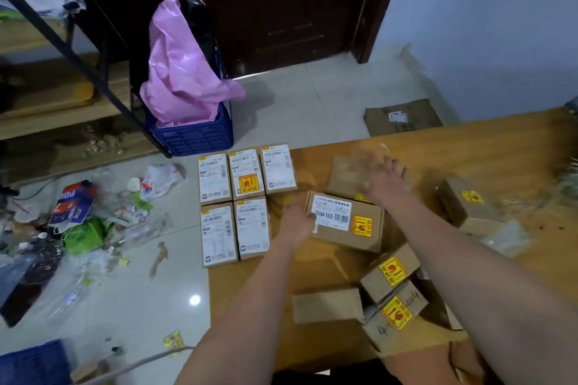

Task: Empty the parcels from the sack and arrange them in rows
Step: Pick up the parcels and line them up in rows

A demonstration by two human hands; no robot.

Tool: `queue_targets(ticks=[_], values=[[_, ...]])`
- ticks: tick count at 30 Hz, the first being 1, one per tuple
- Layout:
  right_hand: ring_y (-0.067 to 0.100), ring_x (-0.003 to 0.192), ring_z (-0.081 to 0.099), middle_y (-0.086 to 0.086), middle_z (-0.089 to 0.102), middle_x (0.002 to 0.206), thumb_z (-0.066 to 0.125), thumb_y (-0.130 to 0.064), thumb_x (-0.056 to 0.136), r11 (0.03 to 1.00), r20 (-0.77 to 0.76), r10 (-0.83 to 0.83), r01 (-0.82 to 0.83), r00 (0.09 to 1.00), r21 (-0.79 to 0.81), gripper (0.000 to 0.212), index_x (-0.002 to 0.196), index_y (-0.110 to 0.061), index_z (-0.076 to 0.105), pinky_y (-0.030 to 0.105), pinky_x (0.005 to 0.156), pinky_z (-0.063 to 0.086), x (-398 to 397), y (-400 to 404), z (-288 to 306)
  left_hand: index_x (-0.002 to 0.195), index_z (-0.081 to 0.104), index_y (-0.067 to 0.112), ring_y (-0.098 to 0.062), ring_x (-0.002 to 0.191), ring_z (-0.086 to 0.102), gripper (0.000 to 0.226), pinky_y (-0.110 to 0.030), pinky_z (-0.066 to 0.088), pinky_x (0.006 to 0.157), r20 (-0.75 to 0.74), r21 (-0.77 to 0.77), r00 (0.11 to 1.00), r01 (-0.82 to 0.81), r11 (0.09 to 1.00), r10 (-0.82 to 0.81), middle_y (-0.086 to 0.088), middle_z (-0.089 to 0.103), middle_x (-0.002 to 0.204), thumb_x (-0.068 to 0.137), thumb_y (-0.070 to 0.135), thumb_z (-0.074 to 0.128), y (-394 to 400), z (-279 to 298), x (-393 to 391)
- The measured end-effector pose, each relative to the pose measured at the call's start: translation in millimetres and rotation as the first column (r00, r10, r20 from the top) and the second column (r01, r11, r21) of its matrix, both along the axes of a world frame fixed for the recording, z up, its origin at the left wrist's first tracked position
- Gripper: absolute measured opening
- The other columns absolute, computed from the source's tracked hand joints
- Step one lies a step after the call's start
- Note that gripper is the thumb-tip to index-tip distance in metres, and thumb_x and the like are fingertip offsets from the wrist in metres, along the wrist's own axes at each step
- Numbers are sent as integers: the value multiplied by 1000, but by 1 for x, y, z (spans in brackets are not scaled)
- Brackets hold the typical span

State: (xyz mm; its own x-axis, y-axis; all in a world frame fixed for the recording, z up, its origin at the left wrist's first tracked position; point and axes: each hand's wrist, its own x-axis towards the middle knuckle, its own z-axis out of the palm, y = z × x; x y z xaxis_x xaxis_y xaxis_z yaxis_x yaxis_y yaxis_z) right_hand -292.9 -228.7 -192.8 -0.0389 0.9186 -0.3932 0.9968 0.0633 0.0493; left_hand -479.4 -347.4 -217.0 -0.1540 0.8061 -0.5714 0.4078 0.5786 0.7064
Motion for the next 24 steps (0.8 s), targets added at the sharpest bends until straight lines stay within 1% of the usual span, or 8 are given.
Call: queue_targets(ticks=[2, 6, 8, 10, 13, 15, 20, 24], values=[[39, 143, 24, 17, 32, 151, 74, -32, 80, 999, 28, 30, -29, 999, -45, 94, 155, -25, 16, 60, 118, 12, 19, 7, -2, 150, 30, 20, -37, 137, 38, 66, -47, 40, 109, 27, -160, 1000, 3, 987, 2, -8, 52, 142, 89, 24, 54, -4, -18, 13], [38, 138, 32, 14, 39, 145, 74, -22, 78, 998, -9, 37, -38, 999, -48, 90, 151, -28, 24, 60, 118, 16, 49, 25, -1, 134, 33, 30, -34, 119, 57, 69, -50, 57, 89, 100, -342, 959, -217, 915, 264, -4, 57, 133, 76, 38, 69, 1, -86, 24], [38, 140, 30, 14, 38, 147, 75, -22, 79, 998, -15, 47, -48, 999, -39, 90, 152, -29, 23, 61, 118, 15, 65, 36, -1, 130, 38, 28, -31, 116, 59, 80, -49, 56, 91, 97, -340, 924, -317, 885, 369, -4, 59, 131, 60, 45, 72, 8, -123, 26], [38, 141, 29, 15, 37, 148, 74, -19, 80, 998, -20, 57, -58, 998, -32, 91, 153, -28, 21, 63, 117, 14, 80, 49, 1, 131, 44, 22, -28, 109, 63, 80, -47, 57, 89, 117, -332, 895, -373, 866, 431, -3, 62, 125, 59, 45, 72, 16, -106, 39], [39, 141, 28, 17, 37, 147, 70, -14, 80, 998, 12, 33, -32, 999, -52, 86, 152, -25, 24, 64, 117, 14, 100, 67, 6, 130, 43, 18, -29, 110, 62, 43, -47, 56, 93, 185, -326, 881, -364, 873, 436, -5, 59, 120, 91, 18, 61, 32, -39, 74], [40, 140, 29, 18, 37, 146, 67, -12, 80, 998, 39, 10, -8, 999, -61, 81, 150, -23, 27, 64, 117, 13, 112, 76, 9, 137, 41, 12, -30, 112, 61, 45, -47, 55, 95, 191, -323, 895, -331, 886, 404, -10, 59, 126, 94, 9, 55, 44, -27, 91], [41, 140, 28, 21, 38, 146, 59, -6, 82, 996, 90, -33, 40, 995, -84, 76, 149, -21, 24, 69, 115, 7, 134, 89, 13, 133, 49, 16, -29, 92, 62, 41, -36, 54, 74, 166, -356, 945, -207, 911, 280, -9, 62, 114, 94, 18, 61, 60, -15, 118], [44, 147, 13, 24, 23, 156, 61, -9, 84, 990, 139, -8, 27, 990, -135, 88, 155, -23, 12, 73, 111, -4, 128, 84, 19, 137, 49, 16, -25, 96, 57, 41, -35, 49, 79, 110, -368, 962, -193, 910, 249, -9, 58, 121, 97, 23, 56, 58, -11, 115]])
